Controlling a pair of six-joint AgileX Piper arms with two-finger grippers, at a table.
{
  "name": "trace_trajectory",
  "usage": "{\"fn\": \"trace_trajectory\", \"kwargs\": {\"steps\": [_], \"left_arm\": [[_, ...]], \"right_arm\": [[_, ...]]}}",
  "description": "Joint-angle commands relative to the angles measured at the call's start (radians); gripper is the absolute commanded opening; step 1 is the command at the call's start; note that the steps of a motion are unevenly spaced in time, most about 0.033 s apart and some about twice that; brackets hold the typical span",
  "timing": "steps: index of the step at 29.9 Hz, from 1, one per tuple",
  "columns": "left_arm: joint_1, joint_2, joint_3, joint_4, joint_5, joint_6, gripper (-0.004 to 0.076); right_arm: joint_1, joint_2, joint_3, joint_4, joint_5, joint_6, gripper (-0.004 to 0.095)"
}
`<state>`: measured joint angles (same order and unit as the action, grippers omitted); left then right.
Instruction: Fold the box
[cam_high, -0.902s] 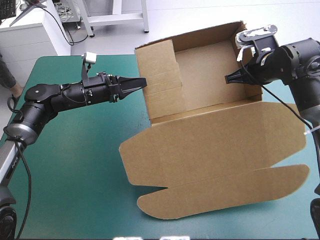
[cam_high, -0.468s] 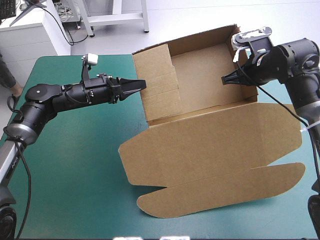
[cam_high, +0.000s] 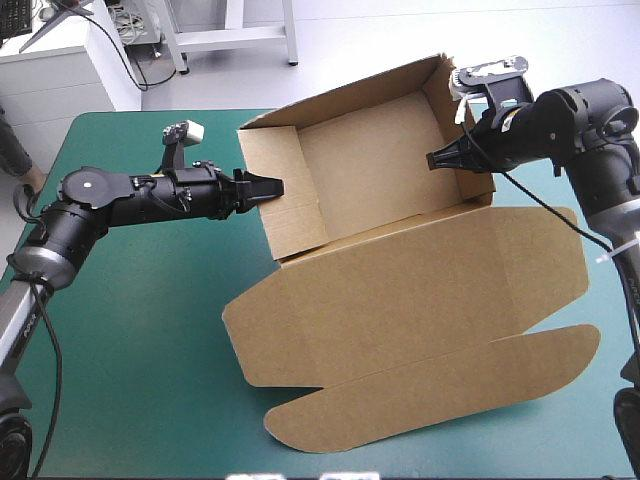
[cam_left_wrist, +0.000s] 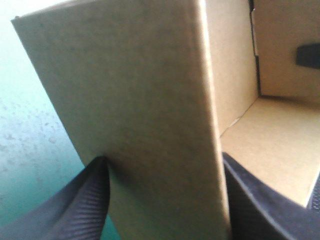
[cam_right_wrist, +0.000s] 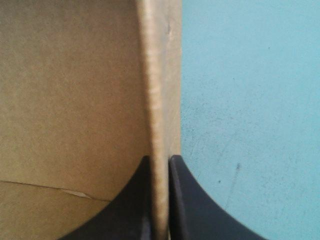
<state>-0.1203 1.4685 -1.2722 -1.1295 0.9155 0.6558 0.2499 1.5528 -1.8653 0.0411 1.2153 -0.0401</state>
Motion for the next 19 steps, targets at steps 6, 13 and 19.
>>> {"fn": "trace_trajectory", "kwargs": {"steps": [6, 13, 19], "left_arm": [[-0.146, -0.036, -0.181, 0.479, -0.089, -0.406, 0.0393], [-0.2, -0.016, -0.239, 0.778, -0.07, -0.671, 0.0364], [-0.2, 0.028, -0.244, 0.812, -0.07, -0.711, 0.0119]], "right_arm": [[0.085, -0.01, -0.029, 0.038, -0.093, 0.047, -0.0011], [0.179, 0.058, -0.029, -0.018, -0.113, 0.112, -0.0011], [0.222, 0.126, -0.029, -0.052, -0.129, 0.178, -0.0011]]}}
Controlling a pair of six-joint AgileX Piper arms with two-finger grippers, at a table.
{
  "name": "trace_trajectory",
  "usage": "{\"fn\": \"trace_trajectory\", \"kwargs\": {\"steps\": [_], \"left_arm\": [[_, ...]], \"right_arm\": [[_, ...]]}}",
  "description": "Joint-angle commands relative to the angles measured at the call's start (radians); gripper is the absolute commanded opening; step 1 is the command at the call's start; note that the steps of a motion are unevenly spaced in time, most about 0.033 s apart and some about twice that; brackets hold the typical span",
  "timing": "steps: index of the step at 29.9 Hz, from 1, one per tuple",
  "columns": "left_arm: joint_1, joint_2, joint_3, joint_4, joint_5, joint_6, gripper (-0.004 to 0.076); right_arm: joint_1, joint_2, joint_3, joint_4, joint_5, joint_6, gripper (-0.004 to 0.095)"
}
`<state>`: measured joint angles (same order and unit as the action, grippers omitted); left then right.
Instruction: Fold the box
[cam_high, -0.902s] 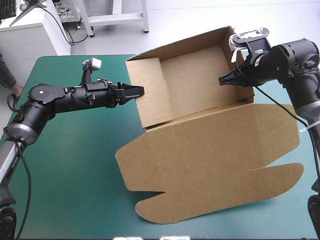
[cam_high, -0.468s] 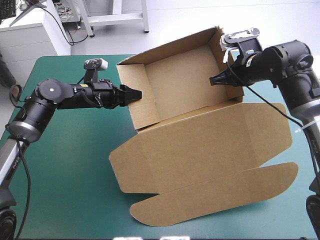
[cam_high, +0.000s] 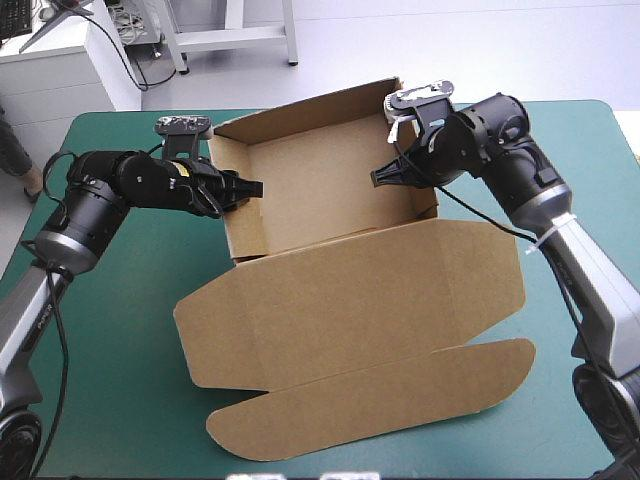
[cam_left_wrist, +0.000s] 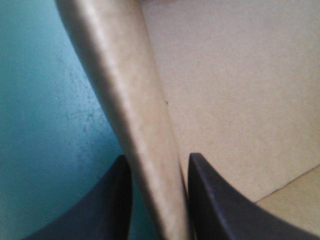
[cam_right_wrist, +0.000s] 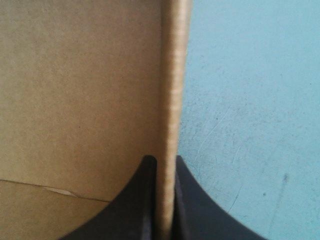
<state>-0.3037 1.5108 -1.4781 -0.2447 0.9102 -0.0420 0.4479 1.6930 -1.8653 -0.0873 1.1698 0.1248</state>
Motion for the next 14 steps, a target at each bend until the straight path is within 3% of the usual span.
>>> {"fn": "trace_trajectory", "kwargs": {"steps": [1, 2, 14], "left_arm": [[-0.016, -0.007, -0.038, -0.074, -0.065, -0.013, 0.0046], [-0.016, 0.005, -0.038, -0.072, -0.065, -0.011, -0.0008], [-0.016, 0.165, -0.039, -0.023, -0.079, -0.039, -0.0008]], "right_arm": [[0.024, -0.007, -0.029, 0.087, -0.086, 0.013, -0.0011], [0.024, 0.006, -0.029, 0.087, -0.086, 0.013, -0.0012], [0.022, 0.167, -0.029, 0.047, -0.092, 0.017, -0.0013]]}}
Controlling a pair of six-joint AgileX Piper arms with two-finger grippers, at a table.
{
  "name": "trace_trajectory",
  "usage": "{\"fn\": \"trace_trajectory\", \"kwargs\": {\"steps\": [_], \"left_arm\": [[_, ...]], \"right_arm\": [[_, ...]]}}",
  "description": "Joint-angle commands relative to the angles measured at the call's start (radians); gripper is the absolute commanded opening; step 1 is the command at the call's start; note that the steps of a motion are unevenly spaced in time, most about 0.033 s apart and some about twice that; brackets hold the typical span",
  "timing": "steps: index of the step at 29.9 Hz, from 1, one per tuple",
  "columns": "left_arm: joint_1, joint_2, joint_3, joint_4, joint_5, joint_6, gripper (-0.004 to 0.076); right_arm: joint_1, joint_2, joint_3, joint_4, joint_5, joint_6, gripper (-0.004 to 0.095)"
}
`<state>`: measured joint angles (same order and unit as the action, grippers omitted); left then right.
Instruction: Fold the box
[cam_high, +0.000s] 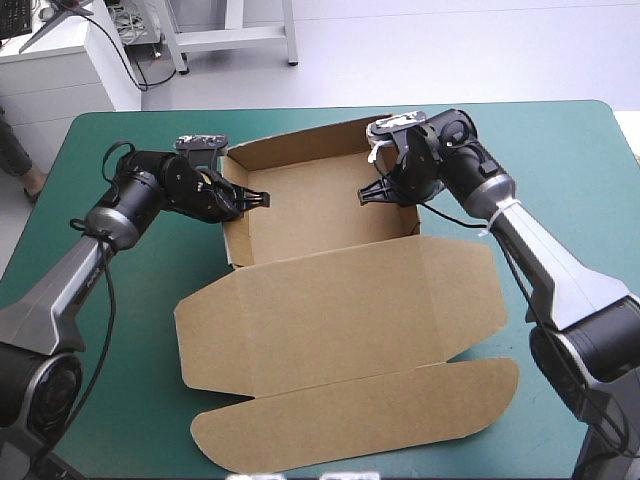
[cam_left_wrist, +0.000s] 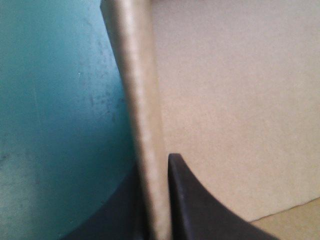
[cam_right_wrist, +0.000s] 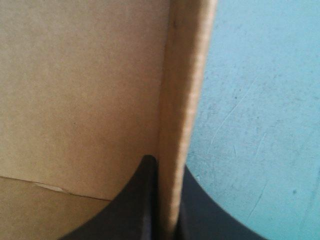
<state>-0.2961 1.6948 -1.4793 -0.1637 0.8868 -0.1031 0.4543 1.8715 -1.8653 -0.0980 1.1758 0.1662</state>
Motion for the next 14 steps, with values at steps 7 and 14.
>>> {"fn": "trace_trajectory", "kwargs": {"steps": [7, 14], "left_arm": [[-0.024, 0.081, -0.056, -0.104, -0.082, 0.007, -0.0008], [-0.024, 0.174, -0.107, -0.104, -0.064, 0.004, -0.0008]], "right_arm": [[-0.038, 0.091, -0.029, 0.114, -0.115, -0.032, -0.0013], [-0.088, 0.152, -0.03, 0.128, -0.122, -0.072, -0.0013]]}}
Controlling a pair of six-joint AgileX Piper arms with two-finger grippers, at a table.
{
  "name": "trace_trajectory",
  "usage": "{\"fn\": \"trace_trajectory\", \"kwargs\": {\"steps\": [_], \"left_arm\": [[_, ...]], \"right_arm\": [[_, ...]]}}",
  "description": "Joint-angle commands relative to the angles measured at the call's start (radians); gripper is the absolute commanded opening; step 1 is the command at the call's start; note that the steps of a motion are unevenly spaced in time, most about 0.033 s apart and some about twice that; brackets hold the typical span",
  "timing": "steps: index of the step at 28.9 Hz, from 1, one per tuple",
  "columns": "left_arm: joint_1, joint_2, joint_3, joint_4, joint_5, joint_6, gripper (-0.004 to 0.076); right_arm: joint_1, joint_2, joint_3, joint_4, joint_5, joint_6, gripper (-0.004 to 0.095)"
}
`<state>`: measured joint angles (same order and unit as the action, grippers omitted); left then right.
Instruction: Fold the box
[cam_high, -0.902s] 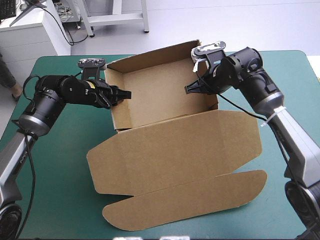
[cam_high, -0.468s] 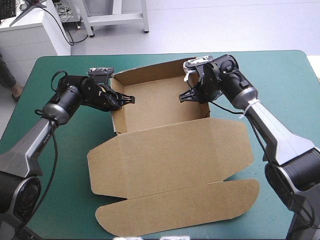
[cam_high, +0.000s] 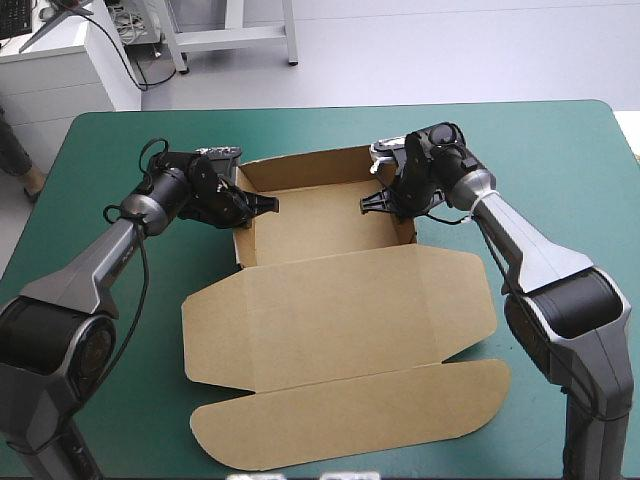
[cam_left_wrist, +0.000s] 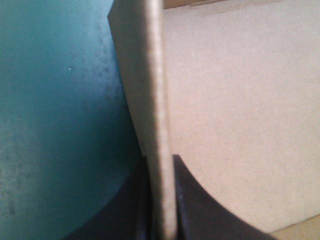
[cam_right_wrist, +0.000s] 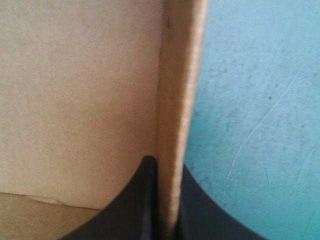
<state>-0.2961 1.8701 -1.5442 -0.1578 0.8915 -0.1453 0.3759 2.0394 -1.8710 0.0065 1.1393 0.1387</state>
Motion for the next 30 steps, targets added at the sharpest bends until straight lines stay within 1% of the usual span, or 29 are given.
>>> {"fn": "trace_trajectory", "kwargs": {"steps": [1, 6, 12, 13, 16, 19, 20, 22, 24, 26, 28, 30], "left_arm": [[-0.024, 0.01, -0.049, -0.11, -0.058, 0.046, -0.0008], [-0.024, 0.053, -0.074, -0.068, 0.044, 0.041, -0.0008], [-0.024, 0.053, -0.086, -0.069, 0.059, 0.062, -0.0008], [-0.024, 0.053, -0.087, -0.073, 0.064, 0.071, -0.0008], [-0.024, 0.053, -0.096, -0.073, 0.097, 0.105, 0.0004], [-0.024, 0.053, -0.113, -0.073, 0.116, 0.135, 0.0073], [-0.024, 0.053, -0.126, -0.073, 0.126, 0.145, 0.0116], [-0.024, 0.053, -0.144, -0.068, 0.131, 0.151, 0.019], [-0.024, 0.053, -0.16, -0.059, 0.133, 0.153, 0.0276], [-0.024, 0.053, -0.175, -0.032, 0.138, 0.153, 0.0322], [-0.024, 0.053, -0.188, 0.001, 0.152, 0.145, 0.0323], [-0.024, 0.053, -0.208, 0.068, 0.202, 0.137, 0.0323]], "right_arm": [[-0.014, -0.011, -0.025, 0.023, -0.085, -0.052, -0.0013], [-0.014, -0.005, -0.025, 0.031, -0.095, -0.062, -0.0013], [-0.014, -0.005, -0.026, 0.031, -0.103, -0.066, 0.0], [-0.014, -0.005, -0.026, 0.031, -0.103, -0.073, 0.0015], [-0.014, -0.005, -0.026, 0.035, -0.095, -0.1, 0.0145], [-0.014, -0.005, -0.026, 0.035, -0.095, -0.1, 0.0303], [-0.014, -0.005, -0.026, 0.037, -0.093, -0.1, 0.0357], [-0.014, -0.005, -0.034, 0.039, -0.086, -0.096, 0.04], [-0.014, -0.007, -0.036, 0.039, -0.086, -0.095, 0.0401], [-0.014, -0.007, -0.051, 0.039, -0.079, -0.095, 0.0401], [-0.014, -0.007, -0.066, 0.039, -0.069, -0.095, 0.0401], [-0.014, -0.009, -0.107, 0.036, -0.044, -0.1, 0.0401]]}}
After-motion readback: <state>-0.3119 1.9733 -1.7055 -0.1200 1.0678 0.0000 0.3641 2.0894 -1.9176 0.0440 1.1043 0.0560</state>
